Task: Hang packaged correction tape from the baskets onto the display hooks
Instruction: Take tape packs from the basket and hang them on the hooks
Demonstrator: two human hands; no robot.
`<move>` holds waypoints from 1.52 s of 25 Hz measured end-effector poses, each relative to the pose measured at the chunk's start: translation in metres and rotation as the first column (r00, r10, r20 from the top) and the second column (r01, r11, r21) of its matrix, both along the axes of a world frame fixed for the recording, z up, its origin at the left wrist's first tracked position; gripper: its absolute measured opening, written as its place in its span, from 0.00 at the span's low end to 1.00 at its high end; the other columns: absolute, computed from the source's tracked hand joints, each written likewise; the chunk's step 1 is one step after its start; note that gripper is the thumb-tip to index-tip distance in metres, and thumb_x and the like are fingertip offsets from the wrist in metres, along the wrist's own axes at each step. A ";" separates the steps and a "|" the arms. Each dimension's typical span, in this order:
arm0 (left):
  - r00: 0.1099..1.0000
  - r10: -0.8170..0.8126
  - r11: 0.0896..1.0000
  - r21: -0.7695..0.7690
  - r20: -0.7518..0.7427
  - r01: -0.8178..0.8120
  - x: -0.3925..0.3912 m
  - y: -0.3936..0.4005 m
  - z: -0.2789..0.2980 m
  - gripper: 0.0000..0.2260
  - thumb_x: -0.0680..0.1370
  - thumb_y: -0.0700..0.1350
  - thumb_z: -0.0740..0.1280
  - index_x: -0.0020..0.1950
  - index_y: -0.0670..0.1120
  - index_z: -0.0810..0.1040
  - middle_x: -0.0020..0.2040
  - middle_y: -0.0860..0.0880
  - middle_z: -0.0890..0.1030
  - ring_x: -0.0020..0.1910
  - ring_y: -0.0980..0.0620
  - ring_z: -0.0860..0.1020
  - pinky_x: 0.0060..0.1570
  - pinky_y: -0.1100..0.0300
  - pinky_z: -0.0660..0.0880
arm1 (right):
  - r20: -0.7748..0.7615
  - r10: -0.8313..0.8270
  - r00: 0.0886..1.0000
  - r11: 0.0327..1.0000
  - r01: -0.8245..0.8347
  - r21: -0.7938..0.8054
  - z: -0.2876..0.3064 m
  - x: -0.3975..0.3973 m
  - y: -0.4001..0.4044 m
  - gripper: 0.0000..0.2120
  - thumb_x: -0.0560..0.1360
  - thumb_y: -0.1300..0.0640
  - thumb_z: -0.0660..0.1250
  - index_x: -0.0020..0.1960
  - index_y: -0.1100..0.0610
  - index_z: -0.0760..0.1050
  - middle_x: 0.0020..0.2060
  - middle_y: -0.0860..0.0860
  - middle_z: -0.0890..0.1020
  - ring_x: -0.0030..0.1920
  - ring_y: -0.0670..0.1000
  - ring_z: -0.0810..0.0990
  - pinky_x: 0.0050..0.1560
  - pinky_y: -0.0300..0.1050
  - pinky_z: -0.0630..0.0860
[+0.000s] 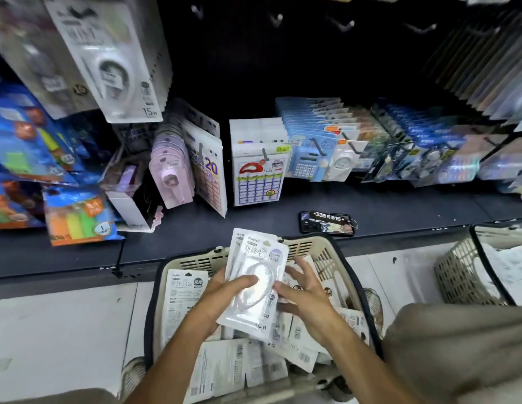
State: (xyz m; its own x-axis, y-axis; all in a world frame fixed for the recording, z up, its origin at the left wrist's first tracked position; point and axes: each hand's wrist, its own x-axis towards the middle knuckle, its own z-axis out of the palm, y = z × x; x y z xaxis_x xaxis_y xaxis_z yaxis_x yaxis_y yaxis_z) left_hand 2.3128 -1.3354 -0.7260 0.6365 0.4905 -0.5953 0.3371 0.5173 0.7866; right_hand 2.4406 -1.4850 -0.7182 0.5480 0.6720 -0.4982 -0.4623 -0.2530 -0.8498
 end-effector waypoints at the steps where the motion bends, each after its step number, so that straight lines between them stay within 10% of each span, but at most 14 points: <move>1: 1.000 0.003 1.000 0.015 -0.002 -0.003 0.001 -0.001 0.005 0.24 0.62 0.52 0.79 0.57 0.55 0.81 0.48 0.52 0.88 0.45 0.49 0.87 0.38 0.56 0.82 | -0.078 -0.024 0.997 0.999 0.026 0.021 -0.003 -0.003 0.001 0.31 0.70 0.56 0.78 0.70 0.52 0.72 0.59 0.53 0.84 0.51 0.54 0.86 0.47 0.48 0.82; 5: 0.995 0.087 0.975 0.210 -0.054 -0.074 -0.004 0.001 0.016 0.14 0.70 0.46 0.79 0.53 0.55 0.81 0.45 0.55 0.88 0.40 0.56 0.86 0.33 0.64 0.79 | 0.031 -0.029 0.999 0.969 0.036 -0.245 -0.021 -0.005 -0.001 0.12 0.80 0.47 0.66 0.56 0.54 0.81 0.52 0.52 0.87 0.50 0.55 0.85 0.47 0.47 0.78; 9: 0.914 0.179 0.852 0.522 -0.364 0.040 -0.025 0.006 0.008 0.23 0.69 0.55 0.79 0.57 0.50 0.74 0.48 0.53 0.85 0.43 0.53 0.82 0.47 0.54 0.81 | 0.275 0.416 0.867 0.713 -0.123 -0.690 -0.061 -0.018 -0.012 0.18 0.76 0.54 0.70 0.63 0.56 0.71 0.51 0.51 0.82 0.50 0.53 0.79 0.48 0.42 0.72; 15: 0.847 0.155 0.814 0.552 -0.508 0.182 -0.036 -0.004 -0.022 0.41 0.69 0.60 0.77 0.74 0.46 0.63 0.52 0.51 0.81 0.43 0.50 0.76 0.50 0.55 0.78 | -0.071 -0.262 0.962 0.794 0.174 -0.582 -0.096 -0.049 0.017 0.24 0.67 0.59 0.82 0.56 0.62 0.73 0.46 0.60 0.84 0.39 0.57 0.84 0.29 0.41 0.71; 20: 0.863 0.153 0.848 0.512 -0.481 0.135 -0.027 0.001 -0.027 0.33 0.69 0.56 0.79 0.68 0.45 0.70 0.51 0.51 0.84 0.43 0.53 0.80 0.43 0.57 0.78 | -0.096 -0.135 0.986 0.813 0.054 -0.580 -0.083 -0.038 0.002 0.13 0.70 0.56 0.80 0.46 0.63 0.81 0.39 0.57 0.85 0.32 0.53 0.81 0.31 0.42 0.74; 25: 0.954 0.103 0.883 0.468 -0.280 0.042 -0.015 0.024 0.035 0.19 0.64 0.50 0.80 0.52 0.51 0.79 0.46 0.55 0.87 0.44 0.55 0.84 0.39 0.62 0.79 | 0.227 -0.093 0.969 0.891 0.183 -0.416 -0.017 -0.002 0.005 0.11 0.77 0.62 0.71 0.37 0.55 0.79 0.34 0.51 0.79 0.33 0.52 0.76 0.33 0.46 0.75; 30: 0.969 0.246 0.721 0.663 0.026 -0.201 -0.041 0.083 0.188 0.24 0.56 0.63 0.76 0.50 0.61 0.78 0.42 0.63 0.85 0.37 0.62 0.84 0.33 0.61 0.81 | 0.474 0.038 0.880 0.999 -0.024 -0.036 0.098 -0.009 0.061 0.09 0.81 0.53 0.67 0.45 0.45 0.83 0.37 0.51 0.84 0.25 0.50 0.79 0.22 0.38 0.70; 38: 0.649 0.551 0.560 0.345 0.524 -0.753 -0.125 0.140 0.289 0.12 0.73 0.47 0.75 0.56 0.52 0.83 0.45 0.52 0.88 0.40 0.51 0.87 0.33 0.56 0.81 | 0.588 0.019 0.809 0.896 -0.275 0.349 0.221 -0.058 0.183 0.11 0.83 0.55 0.64 0.51 0.39 0.79 0.41 0.50 0.85 0.26 0.50 0.76 0.24 0.41 0.73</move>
State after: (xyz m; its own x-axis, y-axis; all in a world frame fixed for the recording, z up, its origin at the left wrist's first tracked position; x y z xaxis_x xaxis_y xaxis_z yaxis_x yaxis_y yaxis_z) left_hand 2.1873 -1.1956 -0.4368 0.1056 0.9936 0.0394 -0.2526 -0.0115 0.9675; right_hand 2.3823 -1.3020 -0.4972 0.5179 0.8334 0.1932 0.1378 0.1416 -0.9803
